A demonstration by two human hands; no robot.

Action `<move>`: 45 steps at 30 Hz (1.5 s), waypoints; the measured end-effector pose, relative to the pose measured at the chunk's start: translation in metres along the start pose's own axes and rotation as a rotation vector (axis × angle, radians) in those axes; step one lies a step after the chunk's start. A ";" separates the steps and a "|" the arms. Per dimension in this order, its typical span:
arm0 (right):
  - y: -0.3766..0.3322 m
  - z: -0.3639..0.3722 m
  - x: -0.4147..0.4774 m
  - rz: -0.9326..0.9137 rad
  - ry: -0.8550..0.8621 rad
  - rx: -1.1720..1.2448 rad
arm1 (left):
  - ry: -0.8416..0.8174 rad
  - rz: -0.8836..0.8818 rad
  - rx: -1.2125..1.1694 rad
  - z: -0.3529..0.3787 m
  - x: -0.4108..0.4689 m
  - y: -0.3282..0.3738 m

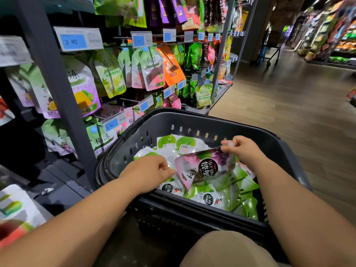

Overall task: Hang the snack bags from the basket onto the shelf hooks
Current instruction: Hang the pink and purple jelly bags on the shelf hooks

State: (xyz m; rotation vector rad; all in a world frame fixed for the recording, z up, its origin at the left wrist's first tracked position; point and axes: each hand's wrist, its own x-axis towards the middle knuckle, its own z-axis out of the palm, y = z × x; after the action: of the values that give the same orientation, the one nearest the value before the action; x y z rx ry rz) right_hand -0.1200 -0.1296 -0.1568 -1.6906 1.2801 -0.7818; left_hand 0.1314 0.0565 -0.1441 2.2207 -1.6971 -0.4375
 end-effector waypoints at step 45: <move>-0.157 0.116 -0.013 -0.169 -0.161 0.491 | -0.087 -0.091 -1.065 -0.051 0.004 -0.025</move>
State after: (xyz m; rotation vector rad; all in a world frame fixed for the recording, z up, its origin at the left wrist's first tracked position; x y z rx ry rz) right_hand 0.0427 -0.0700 -0.0666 -1.4340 0.7611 -0.9485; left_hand 0.1756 0.0625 -0.1090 1.4701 -0.9803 -1.1405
